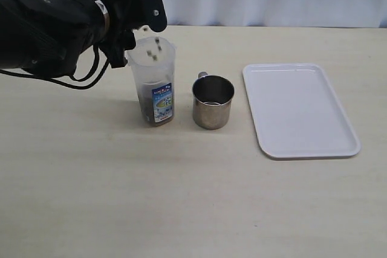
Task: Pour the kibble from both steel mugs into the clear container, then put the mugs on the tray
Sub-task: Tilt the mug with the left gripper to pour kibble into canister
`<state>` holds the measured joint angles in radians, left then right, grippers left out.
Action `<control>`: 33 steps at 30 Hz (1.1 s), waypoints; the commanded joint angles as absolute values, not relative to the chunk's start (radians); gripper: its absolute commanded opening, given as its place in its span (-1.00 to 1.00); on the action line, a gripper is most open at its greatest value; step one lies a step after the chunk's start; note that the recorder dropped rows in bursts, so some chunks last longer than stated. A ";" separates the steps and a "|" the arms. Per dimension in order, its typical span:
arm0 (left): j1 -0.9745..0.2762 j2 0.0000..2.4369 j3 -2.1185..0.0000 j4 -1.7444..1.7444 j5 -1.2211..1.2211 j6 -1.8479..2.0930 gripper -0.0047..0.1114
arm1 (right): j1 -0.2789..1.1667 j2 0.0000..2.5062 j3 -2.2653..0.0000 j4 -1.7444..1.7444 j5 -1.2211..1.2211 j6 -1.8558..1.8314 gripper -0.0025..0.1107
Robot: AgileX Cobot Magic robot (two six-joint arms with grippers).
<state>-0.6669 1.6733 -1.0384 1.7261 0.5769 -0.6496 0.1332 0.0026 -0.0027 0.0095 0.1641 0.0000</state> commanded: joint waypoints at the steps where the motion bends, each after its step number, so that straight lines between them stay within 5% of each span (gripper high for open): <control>1: -0.674 1.669 -1.049 1.744 0.587 -0.611 -0.92 | 0.131 0.000 0.000 0.016 0.166 0.000 -0.88; 33: -0.652 1.716 -1.084 1.744 0.611 -0.435 -0.92 | 0.131 0.000 0.000 0.016 0.166 0.000 -0.88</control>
<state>-0.6520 1.7214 -1.0713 1.7261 0.5797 -0.4405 0.1332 0.0026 -0.0027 0.0095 0.1641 0.0000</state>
